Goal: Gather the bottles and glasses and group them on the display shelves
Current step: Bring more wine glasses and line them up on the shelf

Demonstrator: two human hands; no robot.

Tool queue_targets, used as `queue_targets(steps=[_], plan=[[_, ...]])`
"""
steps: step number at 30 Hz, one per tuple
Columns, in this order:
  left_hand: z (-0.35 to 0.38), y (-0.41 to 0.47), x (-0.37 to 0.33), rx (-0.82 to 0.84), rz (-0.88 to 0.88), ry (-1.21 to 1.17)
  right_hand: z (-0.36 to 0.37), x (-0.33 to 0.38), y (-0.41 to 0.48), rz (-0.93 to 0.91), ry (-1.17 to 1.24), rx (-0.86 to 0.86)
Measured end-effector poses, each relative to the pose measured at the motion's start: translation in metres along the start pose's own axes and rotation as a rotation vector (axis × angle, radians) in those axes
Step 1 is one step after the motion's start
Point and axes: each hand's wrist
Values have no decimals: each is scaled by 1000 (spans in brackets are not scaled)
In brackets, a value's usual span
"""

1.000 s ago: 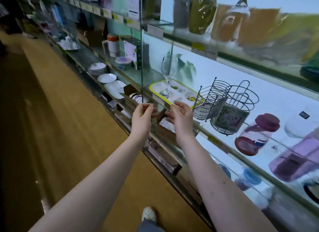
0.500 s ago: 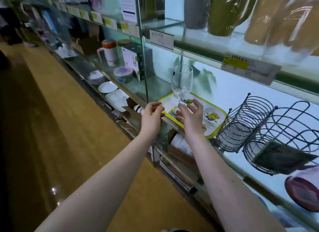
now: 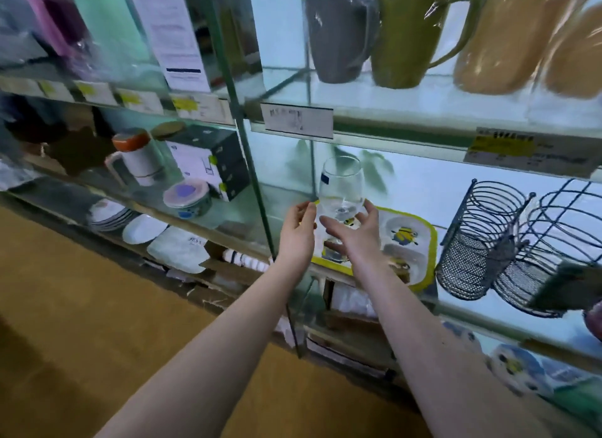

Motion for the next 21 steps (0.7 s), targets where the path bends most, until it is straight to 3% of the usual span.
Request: queue_targets(steps=[8, 12, 21], plan=[[-21, 34, 22, 223, 45, 22, 32, -14, 5, -75, 103, -102], [-31, 37, 28, 293, 58, 0, 37, -27, 9, -214, 111, -217], [-38, 28, 18, 393, 122, -18, 37, -21, -23, -416, 75, -236]])
Point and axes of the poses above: each hand's wrist, its own y-axis towards the middle knuckle, its own z-axis out of the palm, x = y × z, and after that the axes turned 14 degrees about y, right-handed
